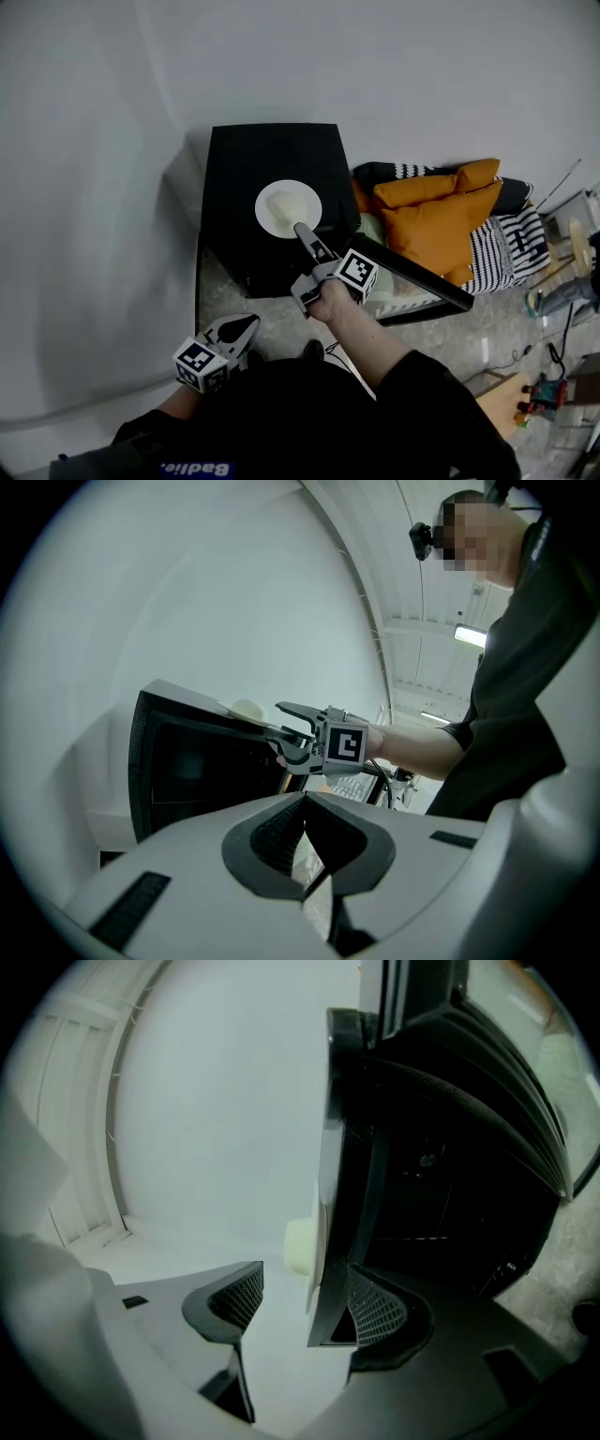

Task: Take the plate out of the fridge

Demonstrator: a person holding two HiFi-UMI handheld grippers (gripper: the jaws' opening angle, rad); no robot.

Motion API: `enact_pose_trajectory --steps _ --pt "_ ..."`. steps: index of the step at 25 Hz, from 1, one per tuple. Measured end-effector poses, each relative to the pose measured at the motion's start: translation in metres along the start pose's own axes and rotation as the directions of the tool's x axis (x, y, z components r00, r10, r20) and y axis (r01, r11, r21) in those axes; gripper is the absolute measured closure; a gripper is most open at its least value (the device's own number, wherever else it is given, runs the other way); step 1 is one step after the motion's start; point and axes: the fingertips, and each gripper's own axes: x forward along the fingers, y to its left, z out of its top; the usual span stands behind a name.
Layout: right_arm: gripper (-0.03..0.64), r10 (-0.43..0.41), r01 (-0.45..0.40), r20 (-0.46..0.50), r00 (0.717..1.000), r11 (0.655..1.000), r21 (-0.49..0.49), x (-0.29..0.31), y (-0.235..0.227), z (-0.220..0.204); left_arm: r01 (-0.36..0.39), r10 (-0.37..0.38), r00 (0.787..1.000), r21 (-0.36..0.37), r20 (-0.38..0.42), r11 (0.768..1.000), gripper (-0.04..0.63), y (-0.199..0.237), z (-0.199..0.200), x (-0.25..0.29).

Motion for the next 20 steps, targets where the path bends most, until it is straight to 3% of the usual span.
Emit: enact_pose_trajectory --steps 7,13,16,20 --pt "0.354 0.071 -0.078 -0.048 0.996 0.981 -0.176 -0.038 0.034 -0.020 -0.005 0.005 0.999 -0.003 0.044 1.000 0.589 0.000 0.020 -0.004" --pt "0.356 0.131 -0.202 -0.191 0.973 0.883 -0.424 -0.073 0.066 -0.048 0.043 -0.045 0.996 0.022 0.080 0.999 0.588 -0.019 0.049 0.004" --pt "0.357 0.137 -0.266 -0.266 0.954 0.796 -0.543 -0.085 0.071 -0.066 0.065 -0.070 0.993 0.047 0.092 0.997 0.588 -0.028 0.062 0.007" --pt "0.430 0.083 -0.314 -0.336 0.938 0.612 -0.726 -0.099 0.078 -0.080 0.094 -0.102 0.988 0.068 0.114 0.993 0.588 -0.043 0.081 0.010"
